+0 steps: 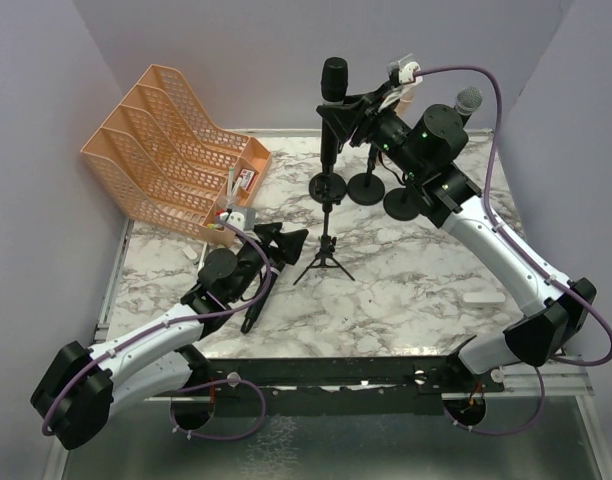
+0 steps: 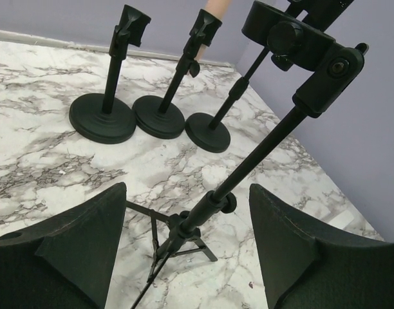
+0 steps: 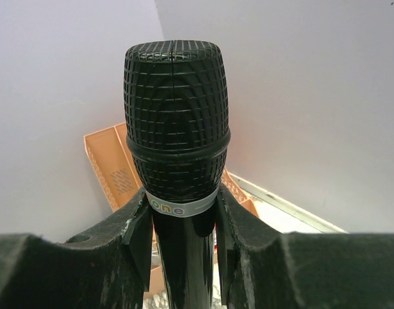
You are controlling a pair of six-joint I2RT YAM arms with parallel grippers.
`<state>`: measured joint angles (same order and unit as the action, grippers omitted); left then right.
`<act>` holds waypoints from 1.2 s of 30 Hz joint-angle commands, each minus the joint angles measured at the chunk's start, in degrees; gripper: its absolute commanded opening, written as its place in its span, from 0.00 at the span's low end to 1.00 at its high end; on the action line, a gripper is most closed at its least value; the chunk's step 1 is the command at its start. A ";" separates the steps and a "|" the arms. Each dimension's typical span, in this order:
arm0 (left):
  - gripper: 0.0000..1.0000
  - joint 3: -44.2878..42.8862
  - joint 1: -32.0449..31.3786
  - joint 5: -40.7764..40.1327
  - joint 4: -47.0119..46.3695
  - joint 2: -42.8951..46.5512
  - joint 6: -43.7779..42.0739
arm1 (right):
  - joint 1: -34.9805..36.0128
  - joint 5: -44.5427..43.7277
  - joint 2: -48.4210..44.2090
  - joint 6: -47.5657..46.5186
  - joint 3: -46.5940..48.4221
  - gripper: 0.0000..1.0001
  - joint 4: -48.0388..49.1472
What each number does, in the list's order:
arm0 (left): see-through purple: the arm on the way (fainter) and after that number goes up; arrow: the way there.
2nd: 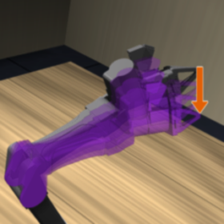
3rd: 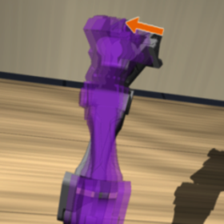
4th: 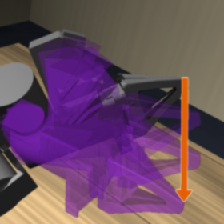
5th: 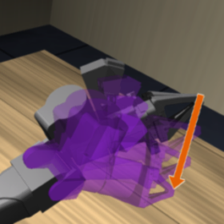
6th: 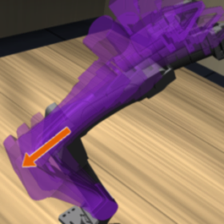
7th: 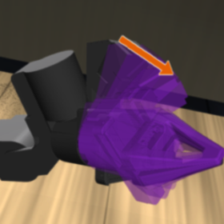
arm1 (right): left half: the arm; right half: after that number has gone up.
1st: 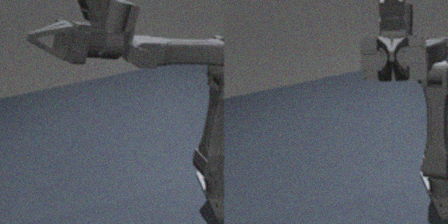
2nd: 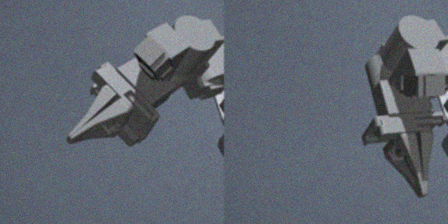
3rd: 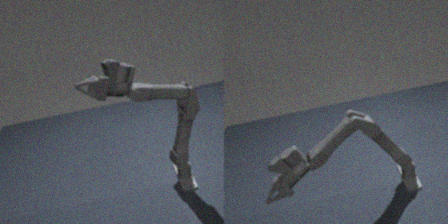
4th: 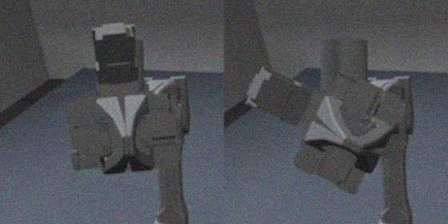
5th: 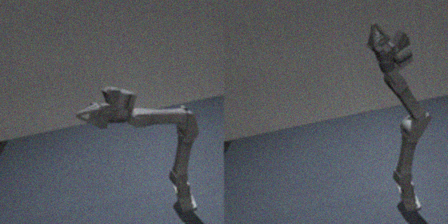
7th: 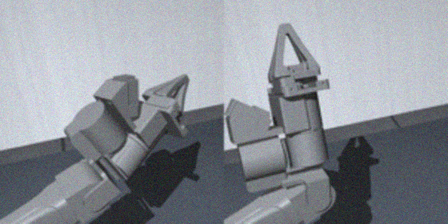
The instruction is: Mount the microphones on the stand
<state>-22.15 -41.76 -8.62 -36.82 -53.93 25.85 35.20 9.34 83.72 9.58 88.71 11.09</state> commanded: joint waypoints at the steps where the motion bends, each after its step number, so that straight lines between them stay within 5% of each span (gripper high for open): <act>1: 0.77 -1.67 -0.35 0.28 1.40 -0.50 -0.27 | 0.48 3.93 0.30 1.62 -0.50 0.05 3.05; 36: 0.77 -2.50 -0.34 0.61 2.45 -1.35 -0.02 | 1.10 10.67 -1.34 -1.79 -14.48 0.03 -4.95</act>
<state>-23.03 -41.76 -8.60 -34.39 -55.24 25.87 35.53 16.47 81.67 8.88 78.74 15.46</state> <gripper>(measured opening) 0.770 0.364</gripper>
